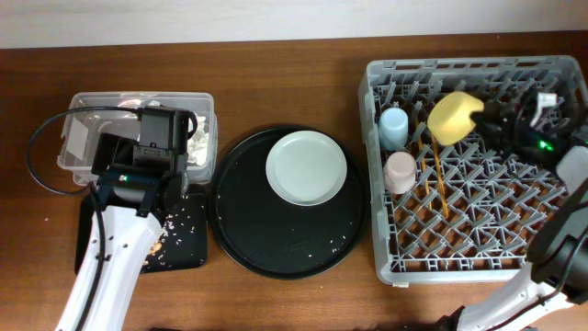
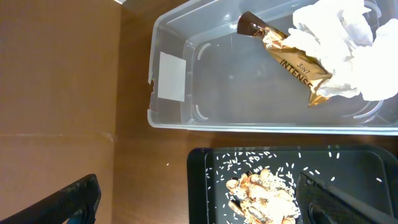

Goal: Sort waste into correct bins and load items into the dishwasher rack
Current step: 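Lower the yellow bowl into the rack and open the right gripper, then move the right gripper to the white plate and grasp its rim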

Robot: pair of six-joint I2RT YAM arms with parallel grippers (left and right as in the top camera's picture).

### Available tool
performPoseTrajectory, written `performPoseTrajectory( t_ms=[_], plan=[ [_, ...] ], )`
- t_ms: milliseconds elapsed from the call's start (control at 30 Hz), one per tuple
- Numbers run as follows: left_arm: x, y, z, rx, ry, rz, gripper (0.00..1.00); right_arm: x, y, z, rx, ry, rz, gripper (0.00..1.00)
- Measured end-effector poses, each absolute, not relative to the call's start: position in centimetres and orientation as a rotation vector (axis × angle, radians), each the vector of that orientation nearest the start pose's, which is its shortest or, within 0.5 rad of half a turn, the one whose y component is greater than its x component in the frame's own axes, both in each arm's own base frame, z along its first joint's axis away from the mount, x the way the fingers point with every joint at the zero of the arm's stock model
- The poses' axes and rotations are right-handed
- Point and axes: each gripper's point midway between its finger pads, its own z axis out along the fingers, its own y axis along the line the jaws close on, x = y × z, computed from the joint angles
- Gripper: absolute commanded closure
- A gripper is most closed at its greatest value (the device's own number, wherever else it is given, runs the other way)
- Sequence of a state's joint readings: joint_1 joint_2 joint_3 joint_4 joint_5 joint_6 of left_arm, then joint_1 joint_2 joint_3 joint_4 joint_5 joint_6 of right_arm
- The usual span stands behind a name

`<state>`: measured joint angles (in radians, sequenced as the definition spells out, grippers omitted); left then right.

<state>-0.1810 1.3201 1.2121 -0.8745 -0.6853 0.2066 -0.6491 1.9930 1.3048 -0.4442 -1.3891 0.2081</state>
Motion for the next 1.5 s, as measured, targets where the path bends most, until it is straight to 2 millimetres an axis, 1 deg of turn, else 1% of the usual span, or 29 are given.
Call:
performPoseTrajectory(
  t_ms=[33, 100, 133, 167, 267, 300, 333, 400, 467, 500, 533, 600, 633, 667, 700, 767, 833, 900, 933, 1000, 1033, 1100, 1167, 1200, 1267, 1367, 1400, 1500],
  plan=[
    [33.4, 5.0, 23.0, 0.211, 2.436, 0.877, 0.01, 41.9, -11.1, 14.8, 0.516, 1.968, 1.513, 0.67],
    [33.4, 4.9, 23.0, 0.210, 2.435, 0.876, 0.01, 41.6, -11.9, 14.4, 0.562, 1.977, 1.492, 0.61],
    [33.4, 5.0, 23.0, 0.211, 2.436, 0.877, 0.01, 41.5, -12.2, 14.0, 0.594, 1.990, 1.478, 0.53],
    [33.4, 5.0, 23.0, 0.211, 2.436, 0.877, 0.00, 41.3, -12.4, 13.5, 0.630, 2.011, 1.462, 0.51],
    [33.4, 5.0, 23.0, 0.211, 2.436, 0.877, 0.01, 40.7, -13.0, 11.5, 0.756, 2.116, 1.352, 0.51],
    [33.4, 5.0, 23.0, 0.211, 2.436, 0.877, 0.01, 40.5, -13.4, 11.2, 0.788, 2.157, 1.282, 0.51],
    [33.4, 5.0, 23.0, 0.211, 2.436, 0.877, 0.01, 40.3, -13.9, 11.3, 0.801, 2.186, 1.207, 0.51],
    [33.4, 5.0, 23.0, 0.211, 2.436, 0.877, 0.01, 40.0, -14.5, 12.3, 0.800, 2.211, 1.101, 0.51],
    [33.4, 5.0, 23.0, 0.211, 2.436, 0.877, 0.01, 39.5, -14.9, 14.2, 0.785, 2.218, 0.996, 0.51],
    [33.4, 5.0, 23.0, 0.211, 2.436, 0.877, 0.01, 39.4, -14.9, 14.7, 0.778, 2.216, 0.976, 0.51],
    [33.4, 5.0, 23.0, 0.211, 2.436, 0.877, 0.01, 39.1, -14.9, 16.7, 0.743, 2.204, 0.911, 0.51],
    [33.4, 5.0, 23.0, 0.211, 2.436, 0.877, 0.01, 38.8, -14.5, 18.4, 0.700, 2.200, 0.866, 0.51],
    [33.4, 5.0, 23.0, 0.211, 2.436, 0.877, 0.01, 38.6, -13.4, 19.8, 0.646, 2.200, 0.839, 0.51],
    [33.4, 5.0, 23.0, 0.211, 2.436, 0.877, 0.01, 38.5, -12.4, 20.7, 0.599, 2.204, 0.829, 0.51],
    [33.4, 5.0, 23.0, 0.211, 2.436, 0.877, 0.01, 38.4, -10.8, 21.7, 0.531, 2.214, 0.818, 0.51],
    [33.4, 5.0, 23.0, 0.211, 2.436, 0.877, 0.01, 38.3, -7.3, 23.2, 0.394, 2.237, 0.810, 0.51],
    [33.4, 5.0, 23.0, 0.215, 2.437, 0.878, 0.01, 38.1, -3.1, 23.9, 0.257, 2.284, 0.789, 0.50],
    [33.4, 5.0, 23.0, 0.214, 2.436, 0.878, 0.01, 38.0, 0.8, 23.9, 0.126, 2.334, 0.758, 0.50],
    [33.4, 5.0, 23.0, 0.214, 2.436, 0.878, 0.01, 37.9, 2.3, 23.6, 0.079, 2.356, 0.746, 0.49],
    [33.4, 5.0, 23.0, 0.215, 2.436, 0.878, 0.01, 37.6, 6.5, 22.6, -0.060, 2.420, 0.688, 0.45],
    [33.4, 4.9, 23.0, 0.214, 2.436, 0.877, 0.01, 37.3, 8.3, 22.1, -0.124, 2.443, 0.657, 0.44],
    [33.4, 5.0, 23.0, 0.214, 2.436, 0.878, 0.01, 36.8, 11.0, 21.2, -0.225, 2.480, 0.586, 0.43],
    [33.4, 5.0, 23.0, 0.215, 2.436, 0.878, 0.01, 36.4, 12.8, 19.8, -0.285, 2.525, 0.519, 0.43],
    [33.4, 5.0, 23.0, 0.214, 2.436, 0.878, 0.01, 36.2, 13.6, 18.7, -0.302, 2.561, 0.473, 0.43],
    [33.4, 5.0, 23.0, 0.214, 2.436, 0.878, 0.01, 36.0, 14.3, 16.8, -0.304, 2.623, 0.402, 0.43],
    [33.4, 5.0, 23.0, 0.214, 2.436, 0.878, 0.01, 36.1, 14.9, 13.9, -0.300, 2.700, 0.330, 0.43],
    [33.4, 5.0, 23.0, 0.214, 2.436, 0.878, 0.00, 36.1, 15.0, 12.5, -0.292, 2.738, 0.308, 0.44],
    [33.4, 5.0, 23.0, 0.214, 2.436, 0.878, 0.01, 36.1, 15.1, 9.6, -0.284, 2.815, 0.270, 0.44]
  ],
)
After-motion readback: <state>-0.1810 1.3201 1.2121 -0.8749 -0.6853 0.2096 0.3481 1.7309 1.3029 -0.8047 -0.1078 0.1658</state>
